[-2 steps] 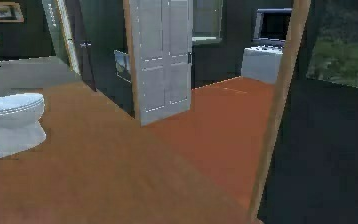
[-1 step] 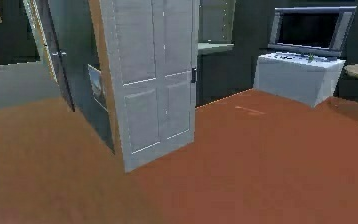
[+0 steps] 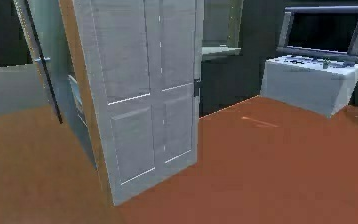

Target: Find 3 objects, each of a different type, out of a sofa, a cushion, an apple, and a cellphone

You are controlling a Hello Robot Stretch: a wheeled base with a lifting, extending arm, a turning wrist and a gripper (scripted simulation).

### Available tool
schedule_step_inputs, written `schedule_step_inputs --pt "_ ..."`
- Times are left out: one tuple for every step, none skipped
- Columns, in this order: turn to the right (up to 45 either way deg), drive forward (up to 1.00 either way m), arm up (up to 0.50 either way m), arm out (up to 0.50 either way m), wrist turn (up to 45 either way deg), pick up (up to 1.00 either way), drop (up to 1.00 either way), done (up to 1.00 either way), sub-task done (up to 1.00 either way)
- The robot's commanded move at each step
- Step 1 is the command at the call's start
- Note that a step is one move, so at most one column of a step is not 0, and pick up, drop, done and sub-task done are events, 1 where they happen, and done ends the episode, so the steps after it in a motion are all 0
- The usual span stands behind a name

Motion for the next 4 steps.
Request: schedule_step_inputs --pt "45.0 0.00 0.00 0.00 0.0 0.00 0.00 0.00 0.00" --pt "6.0 0.00 0.00 0.00 0.0 0.00 0.00 0.00 0.00" --pt "0.0 1.00 0.00 0.00 0.0 0.00 0.00 0.00 0.00" --pt "3.0 0.00 0.00 0.00 0.0 0.00 0.00 0.00 0.00"
